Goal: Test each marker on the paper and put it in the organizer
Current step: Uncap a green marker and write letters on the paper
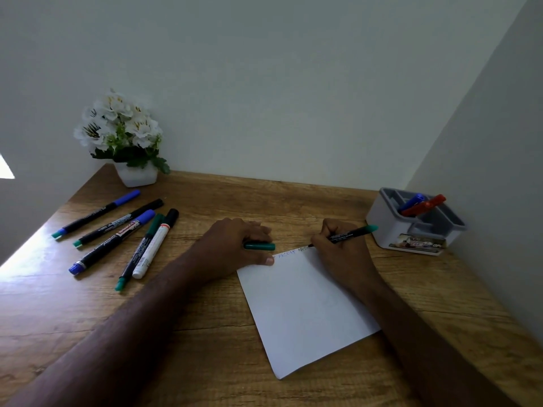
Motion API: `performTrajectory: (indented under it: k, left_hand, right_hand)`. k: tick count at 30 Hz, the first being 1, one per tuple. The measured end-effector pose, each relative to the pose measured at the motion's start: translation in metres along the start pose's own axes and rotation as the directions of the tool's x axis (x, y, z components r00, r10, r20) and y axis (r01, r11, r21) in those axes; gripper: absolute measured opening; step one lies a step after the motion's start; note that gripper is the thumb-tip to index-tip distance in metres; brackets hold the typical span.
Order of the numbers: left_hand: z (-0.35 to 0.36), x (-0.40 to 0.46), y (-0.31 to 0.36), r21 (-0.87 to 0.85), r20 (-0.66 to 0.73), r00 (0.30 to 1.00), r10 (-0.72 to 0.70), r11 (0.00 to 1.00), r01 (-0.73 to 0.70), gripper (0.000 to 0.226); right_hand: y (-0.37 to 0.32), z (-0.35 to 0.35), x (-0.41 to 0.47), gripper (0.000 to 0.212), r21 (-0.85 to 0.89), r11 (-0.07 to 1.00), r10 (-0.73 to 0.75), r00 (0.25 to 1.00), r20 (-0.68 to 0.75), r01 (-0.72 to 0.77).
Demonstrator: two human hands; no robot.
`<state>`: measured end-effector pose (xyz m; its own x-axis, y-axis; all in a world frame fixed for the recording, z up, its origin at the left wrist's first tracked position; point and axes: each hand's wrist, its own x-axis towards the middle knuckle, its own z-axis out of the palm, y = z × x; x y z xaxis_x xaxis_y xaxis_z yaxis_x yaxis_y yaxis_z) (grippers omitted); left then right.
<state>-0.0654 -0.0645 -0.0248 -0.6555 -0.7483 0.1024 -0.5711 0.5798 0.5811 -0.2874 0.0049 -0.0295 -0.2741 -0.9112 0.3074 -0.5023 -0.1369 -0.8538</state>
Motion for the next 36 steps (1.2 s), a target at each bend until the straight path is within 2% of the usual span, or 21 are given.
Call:
performTrajectory:
  k: [5,10,17,22,32,36]
  left_hand:
    - [-0.0006,-0.0010,0.0021,0.013,-0.001,1.000,-0.002,1.000,0.002,0.052]
    - [0.0000,-0.0007,0.0009,0.002,-0.012,1.000,-0.001,1.000,0.001,0.052]
    - [-0.0002,-0.0005,0.0011,0.012,-0.010,1.000,0.014,1.000,-0.014,0.054]
    - [0.0003,-0.0002,0.0003,-0.001,-0.017,1.000,0.021,1.000,-0.021,0.054]
    - [0.0009,0.0000,-0.0003,0.008,-0.026,0.999,0.022,1.000,-0.022,0.054]
    - [0.0003,0.0003,-0.0008,-0.001,-0.025,0.999,0.024,1.000,-0.024,0.054]
  right_hand:
    - [-0.0001,0.0017,0.0006,0.037,-0.019,1.000,-0.002,1.000,0.020,0.003]
    - [0.0036,-0.0004,0.0027,0.030,0.008,1.000,-0.027,0.998,-0.057,0.028]
    - [0.0018,0.0000,0.0019,0.038,-0.006,1.000,-0.019,0.999,-0.027,0.019]
    - [0.0042,-0.0004,0.0031,0.031,-0.008,1.000,-0.011,1.000,-0.028,0.011]
    - [0.0019,-0.0003,0.0014,0.031,0.006,1.000,-0.009,1.000,-0.024,0.009]
    - [0.0000,-0.0026,0.0018,0.030,0.006,1.000,-0.013,0.997,-0.076,0.014]
